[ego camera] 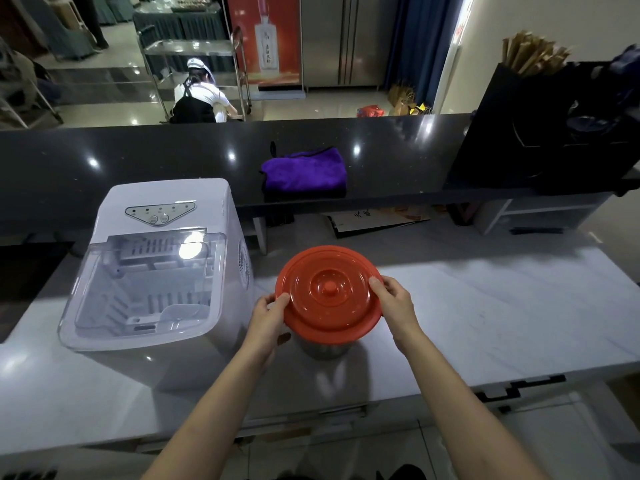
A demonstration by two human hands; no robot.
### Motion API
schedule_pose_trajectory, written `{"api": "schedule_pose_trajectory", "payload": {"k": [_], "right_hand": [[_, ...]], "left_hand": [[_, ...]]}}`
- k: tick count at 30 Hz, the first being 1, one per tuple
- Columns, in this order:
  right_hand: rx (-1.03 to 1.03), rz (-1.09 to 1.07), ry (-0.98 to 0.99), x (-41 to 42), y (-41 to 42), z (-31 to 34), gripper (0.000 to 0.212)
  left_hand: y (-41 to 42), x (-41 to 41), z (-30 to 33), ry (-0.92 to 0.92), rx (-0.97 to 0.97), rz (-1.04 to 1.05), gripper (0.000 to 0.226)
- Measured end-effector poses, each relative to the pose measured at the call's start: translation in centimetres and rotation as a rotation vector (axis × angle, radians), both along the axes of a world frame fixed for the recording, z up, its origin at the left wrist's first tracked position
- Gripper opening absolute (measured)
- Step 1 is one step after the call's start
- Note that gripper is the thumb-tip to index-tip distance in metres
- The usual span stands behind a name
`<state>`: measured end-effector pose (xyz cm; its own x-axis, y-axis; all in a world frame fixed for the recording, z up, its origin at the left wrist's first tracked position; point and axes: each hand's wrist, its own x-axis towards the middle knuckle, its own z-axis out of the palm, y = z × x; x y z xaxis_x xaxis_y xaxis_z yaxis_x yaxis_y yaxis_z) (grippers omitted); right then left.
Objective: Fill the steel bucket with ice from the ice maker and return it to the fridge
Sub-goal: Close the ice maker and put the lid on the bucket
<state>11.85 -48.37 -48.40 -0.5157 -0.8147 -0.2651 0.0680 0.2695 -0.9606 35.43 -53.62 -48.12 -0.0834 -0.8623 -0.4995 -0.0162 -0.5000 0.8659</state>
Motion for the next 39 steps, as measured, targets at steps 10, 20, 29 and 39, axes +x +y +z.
{"api": "schedule_pose_trajectory", "payload": {"k": [10,20,29,39], "right_hand": [[0.061,-0.012,-0.157,0.5,0.8,0.6,0.030],[0.007,-0.194,-0.104,-2.4,3.7,2.3,0.036],[-0.085,-0.582,-0.099,-9.1,12.8,4.8,0.030],[-0.119,-0.732,-0.015,-20.1,23.0,4.1,0.038]], "left_hand": [[0.3,0.2,-0.3,0.072,-0.106,-0.029,0.025],[-0.2,-3.6,3.1,0.069,-0.247,-0.237,0.011],[2.2,-14.8,6.6,0.113,-0.265,-0.570,0.016],[8.9,-29.9,7.4,0.105,-0.288,-0.745,0.053]]}}
